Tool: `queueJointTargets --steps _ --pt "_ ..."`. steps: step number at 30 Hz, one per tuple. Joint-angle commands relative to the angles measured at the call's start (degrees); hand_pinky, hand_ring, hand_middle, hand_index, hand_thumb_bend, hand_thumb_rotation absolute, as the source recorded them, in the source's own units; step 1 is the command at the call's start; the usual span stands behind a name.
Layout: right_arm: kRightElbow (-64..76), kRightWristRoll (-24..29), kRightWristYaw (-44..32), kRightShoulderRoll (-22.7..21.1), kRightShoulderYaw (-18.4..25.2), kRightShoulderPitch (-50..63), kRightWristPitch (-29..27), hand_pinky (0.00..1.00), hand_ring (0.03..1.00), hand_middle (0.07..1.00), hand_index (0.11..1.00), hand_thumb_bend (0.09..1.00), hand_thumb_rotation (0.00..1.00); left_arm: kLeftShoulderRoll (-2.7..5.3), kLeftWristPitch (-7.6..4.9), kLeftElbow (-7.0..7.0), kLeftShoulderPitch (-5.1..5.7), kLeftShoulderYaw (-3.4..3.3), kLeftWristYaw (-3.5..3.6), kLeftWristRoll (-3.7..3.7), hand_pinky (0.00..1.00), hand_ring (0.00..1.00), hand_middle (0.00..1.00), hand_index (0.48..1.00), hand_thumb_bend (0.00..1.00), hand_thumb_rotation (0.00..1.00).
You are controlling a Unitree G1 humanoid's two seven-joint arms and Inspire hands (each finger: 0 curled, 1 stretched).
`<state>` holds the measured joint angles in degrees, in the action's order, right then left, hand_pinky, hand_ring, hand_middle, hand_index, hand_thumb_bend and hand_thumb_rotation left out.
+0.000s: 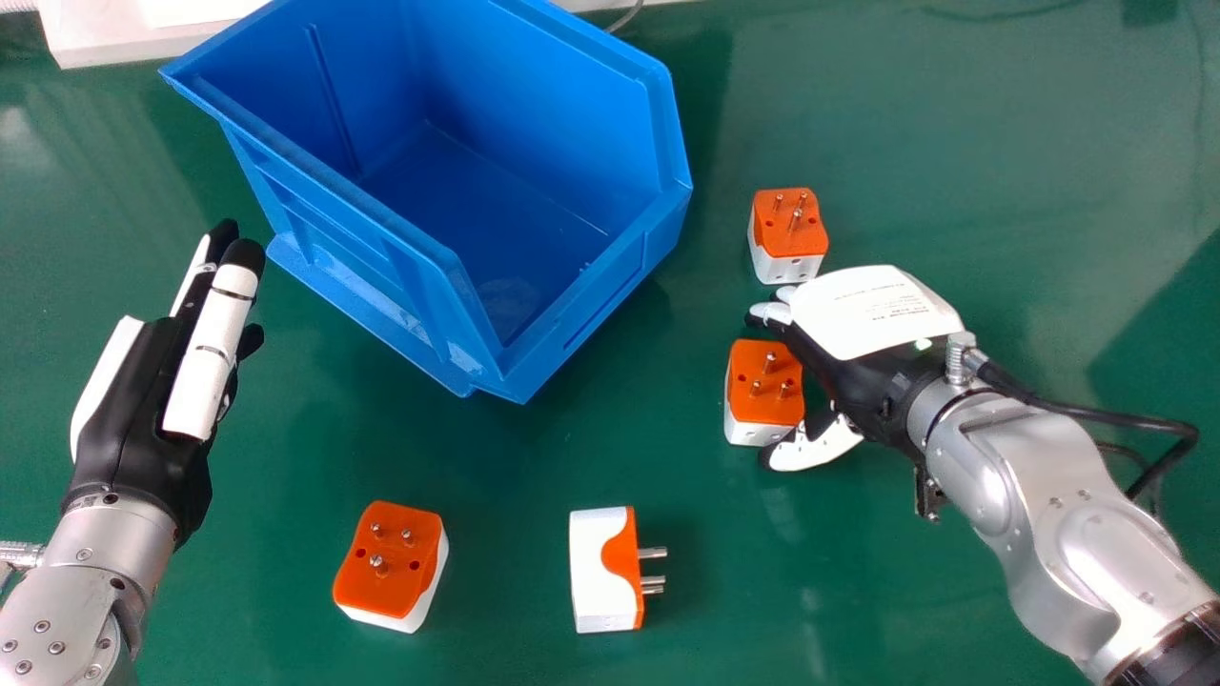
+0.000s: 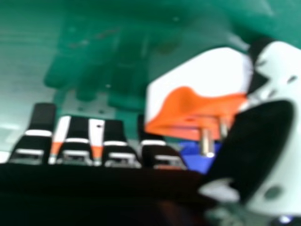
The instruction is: Pick all objects and put in blue box
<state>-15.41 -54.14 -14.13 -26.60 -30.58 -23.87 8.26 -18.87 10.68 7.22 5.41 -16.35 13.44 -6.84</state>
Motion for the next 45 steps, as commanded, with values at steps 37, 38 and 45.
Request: queueJointTargets --steps 37,38,45 --pt "0.7 1.4 16.3 4.8 2.2 5.5 -0.8 0.38 0.470 0.549 0.465 0.500 0.02 -2.41 0.66 0.16 -0.88 -0.93 0.41 -0.02 0.91 0.97 0.99 1.000 0.53 1.00" --pt "1.0 1.5 16.3 4.8 2.4 5.7 -0.8 0.37 0.464 0.545 0.468 0.499 0.01 -2.43 0.63 0.13 -0.88 -0.93 0.42 -0.01 0.91 0.96 0.99 1.000 0.53 1.00" --pt "15.9 5.0 10.3 2.6 5.7 12.1 -0.8 0.36 0.454 0.537 0.479 0.498 0.01 -2.40 1.15 0.75 -0.72 -0.83 0.24 -0.06 0.90 0.96 0.98 1.000 0.54 1.00"
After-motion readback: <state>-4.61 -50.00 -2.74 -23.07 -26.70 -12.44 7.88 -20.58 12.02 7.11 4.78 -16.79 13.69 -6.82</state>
